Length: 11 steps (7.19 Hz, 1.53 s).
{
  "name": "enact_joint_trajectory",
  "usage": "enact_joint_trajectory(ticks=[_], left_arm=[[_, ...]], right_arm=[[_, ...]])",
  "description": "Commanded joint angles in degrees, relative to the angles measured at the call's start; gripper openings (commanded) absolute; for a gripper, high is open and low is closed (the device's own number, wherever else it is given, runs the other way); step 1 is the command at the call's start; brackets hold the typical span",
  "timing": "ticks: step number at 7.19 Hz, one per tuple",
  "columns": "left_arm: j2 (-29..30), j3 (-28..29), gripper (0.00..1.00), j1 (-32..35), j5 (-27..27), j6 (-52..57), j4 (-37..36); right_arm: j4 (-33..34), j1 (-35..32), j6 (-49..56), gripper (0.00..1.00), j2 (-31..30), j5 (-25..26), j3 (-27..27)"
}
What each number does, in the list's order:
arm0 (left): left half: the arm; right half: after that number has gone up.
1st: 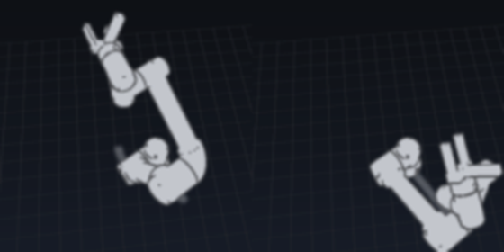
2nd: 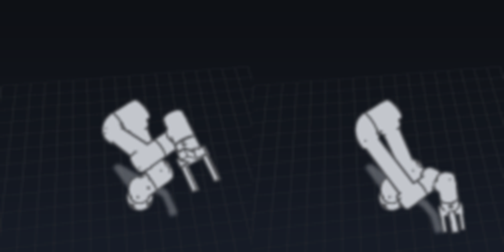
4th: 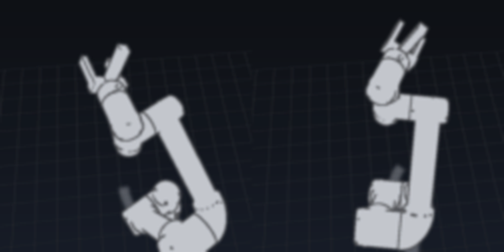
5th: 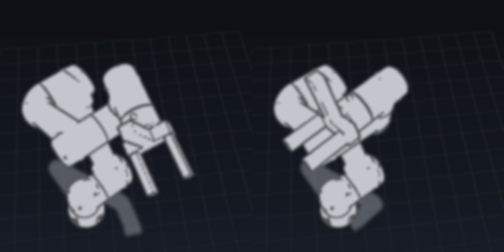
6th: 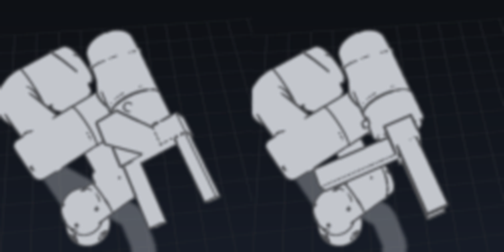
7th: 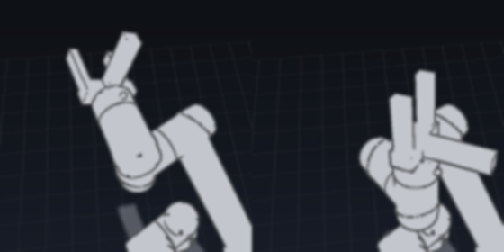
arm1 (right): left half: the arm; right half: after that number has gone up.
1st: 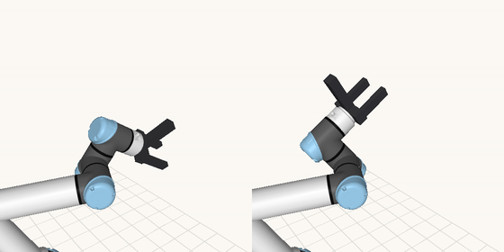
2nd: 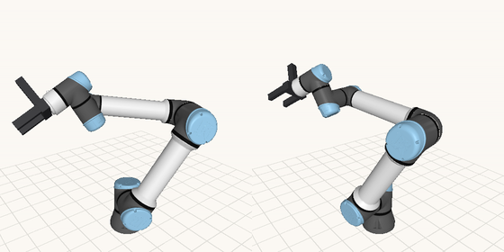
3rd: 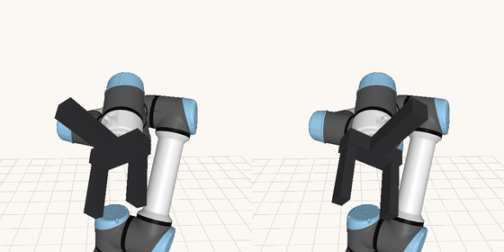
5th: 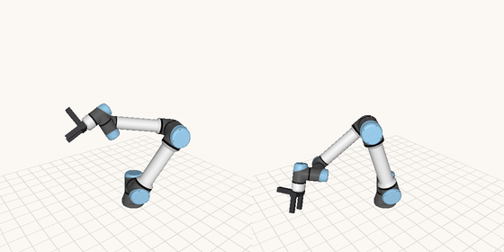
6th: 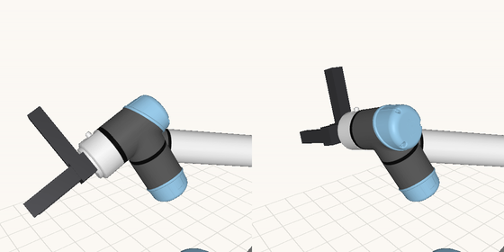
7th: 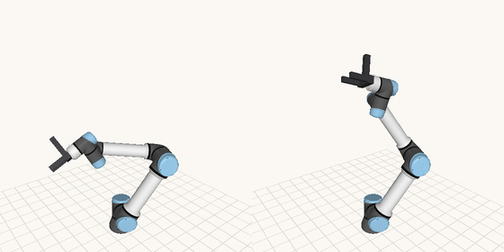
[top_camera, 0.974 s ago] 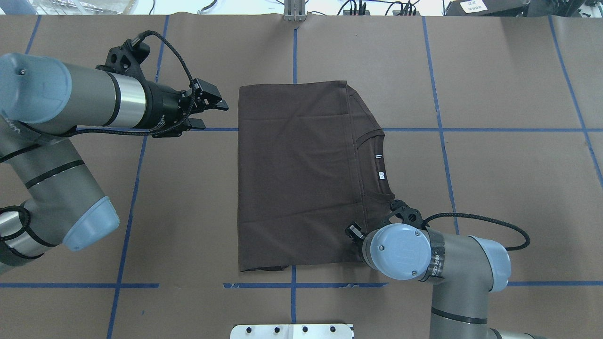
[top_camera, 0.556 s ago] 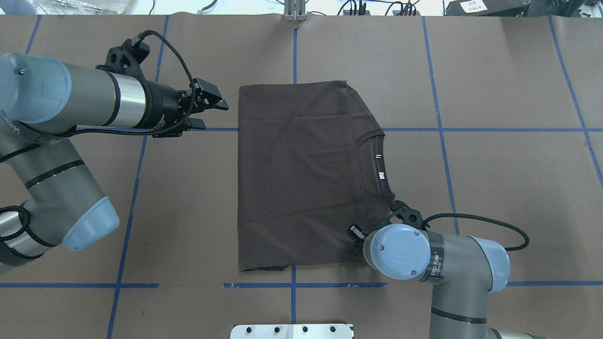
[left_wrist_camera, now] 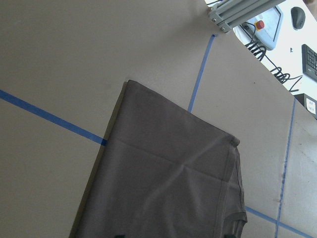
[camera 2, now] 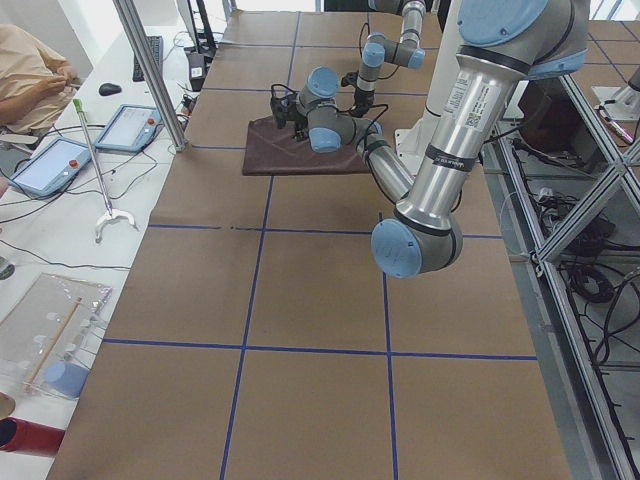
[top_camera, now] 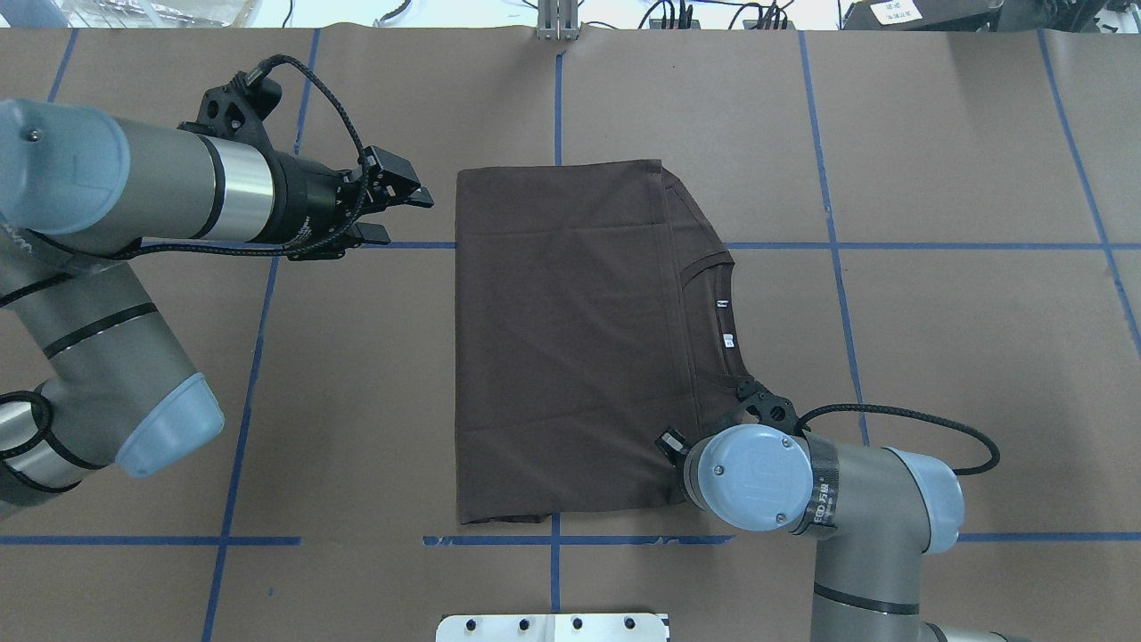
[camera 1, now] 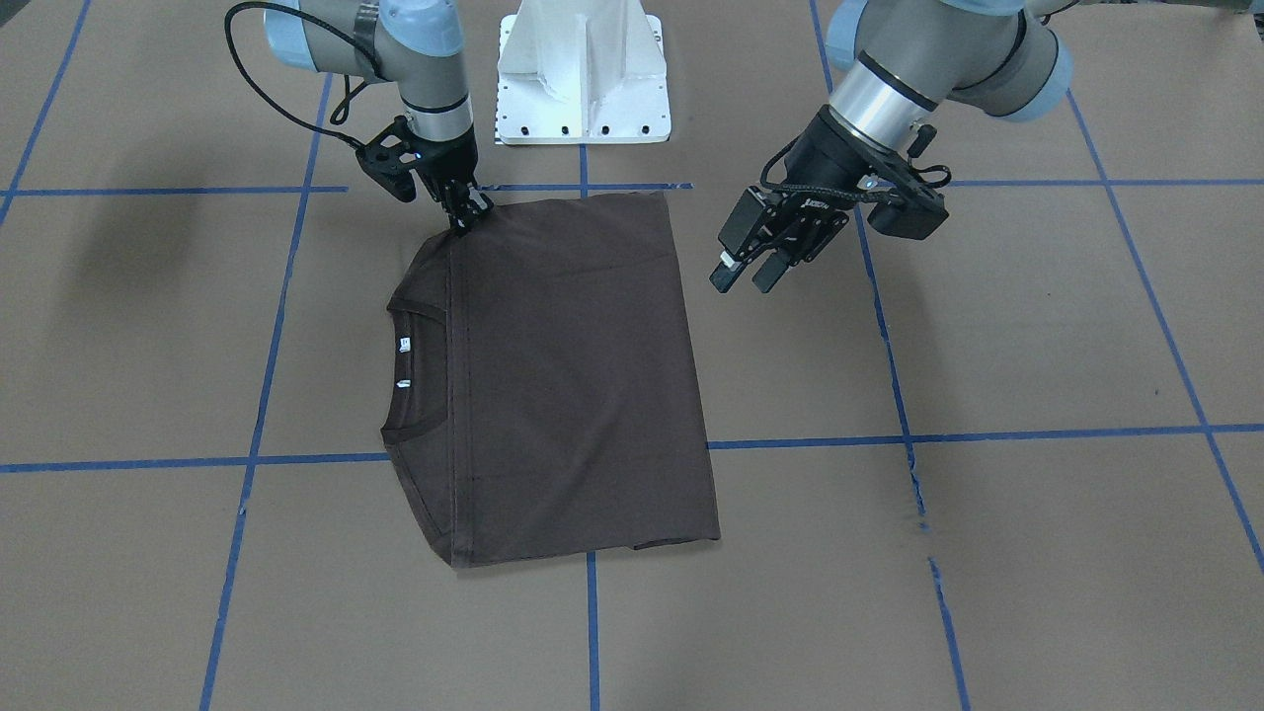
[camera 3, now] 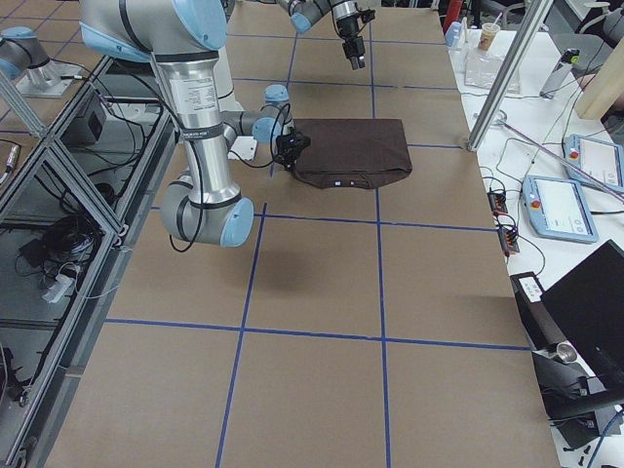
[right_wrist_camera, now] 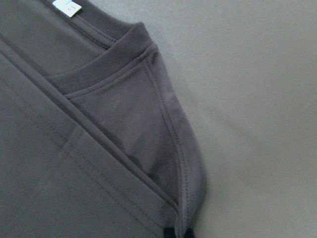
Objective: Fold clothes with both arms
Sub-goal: 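Move the right gripper to the shirt's near corner by the collar, then lower the left gripper to the other near corner of the shirt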
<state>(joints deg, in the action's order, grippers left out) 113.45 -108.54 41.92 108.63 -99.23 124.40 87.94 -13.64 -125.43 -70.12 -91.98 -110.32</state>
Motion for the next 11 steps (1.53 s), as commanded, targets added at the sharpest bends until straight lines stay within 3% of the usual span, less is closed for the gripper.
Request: enact_joint_trajectory(ticks=[1,3,5,8,11], left_arm=[[-0.24,-0.09,0.73,-0.17,-0.26,-2.44,-0.2],[-2.77,-4.02,0.73,-5.76,-1.57,-9.28,-1.95],[-4.11,-7.29,0.73,-21.02,-17.68,-10.27,-13.24],[-4.29,-5.81,0.73,-31.08,-21.43,-13.96,-17.86],[-3.67,-1.85,0.72,-32.52,-21.8,-14.41,-17.78]], right_arm=[[0.13,-0.16,-0.08,0.0,0.08,-1.09,-1.55],[0.04,-0.16,-0.08,0.0,-0.1,-1.1,-2.09],[0.04,-0.34,-0.08,0.0,-0.37,-1.1,-3.32],[0.04,-0.34,-0.08,0.0,-0.37,-1.1,-3.24],[0.04,-0.34,-0.08,0.0,-0.37,-1.1,-3.24]])
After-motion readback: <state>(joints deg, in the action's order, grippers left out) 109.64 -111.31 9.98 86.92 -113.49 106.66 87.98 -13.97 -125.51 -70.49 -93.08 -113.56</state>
